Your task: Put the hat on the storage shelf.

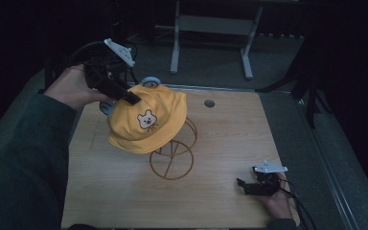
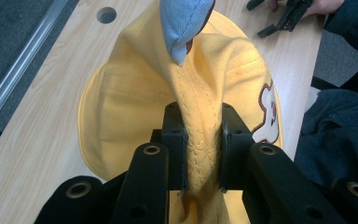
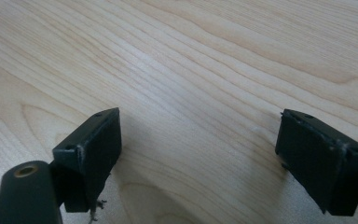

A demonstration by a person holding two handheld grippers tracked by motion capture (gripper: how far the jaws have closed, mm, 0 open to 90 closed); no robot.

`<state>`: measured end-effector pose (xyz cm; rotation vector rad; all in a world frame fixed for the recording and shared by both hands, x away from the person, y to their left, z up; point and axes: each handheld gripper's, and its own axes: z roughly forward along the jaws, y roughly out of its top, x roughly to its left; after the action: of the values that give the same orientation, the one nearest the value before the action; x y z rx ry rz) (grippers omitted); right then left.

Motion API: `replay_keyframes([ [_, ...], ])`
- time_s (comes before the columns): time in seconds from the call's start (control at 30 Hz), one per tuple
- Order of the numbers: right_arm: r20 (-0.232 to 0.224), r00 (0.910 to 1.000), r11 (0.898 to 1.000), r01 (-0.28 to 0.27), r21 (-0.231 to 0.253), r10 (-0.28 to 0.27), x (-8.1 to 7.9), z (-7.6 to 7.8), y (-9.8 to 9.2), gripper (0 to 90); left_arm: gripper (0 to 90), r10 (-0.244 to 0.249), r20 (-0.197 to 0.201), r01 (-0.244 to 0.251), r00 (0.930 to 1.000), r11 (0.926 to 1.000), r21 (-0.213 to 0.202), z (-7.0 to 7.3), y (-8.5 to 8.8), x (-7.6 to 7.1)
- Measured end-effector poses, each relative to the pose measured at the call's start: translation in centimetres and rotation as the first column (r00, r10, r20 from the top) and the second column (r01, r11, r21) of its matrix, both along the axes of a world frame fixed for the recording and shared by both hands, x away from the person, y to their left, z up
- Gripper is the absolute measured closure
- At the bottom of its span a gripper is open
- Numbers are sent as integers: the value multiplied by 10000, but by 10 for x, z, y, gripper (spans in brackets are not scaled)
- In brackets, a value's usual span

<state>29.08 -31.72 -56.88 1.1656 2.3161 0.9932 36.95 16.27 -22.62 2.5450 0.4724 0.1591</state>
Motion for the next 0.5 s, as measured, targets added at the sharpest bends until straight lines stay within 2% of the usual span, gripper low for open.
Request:
replay_keyframes([
  [0.5, -2, 10000, 10000, -9, -5, 9, 0, 0, 0, 143, 754, -345, -237, 359, 9991, 9972, 654, -14, -44, 15],
])
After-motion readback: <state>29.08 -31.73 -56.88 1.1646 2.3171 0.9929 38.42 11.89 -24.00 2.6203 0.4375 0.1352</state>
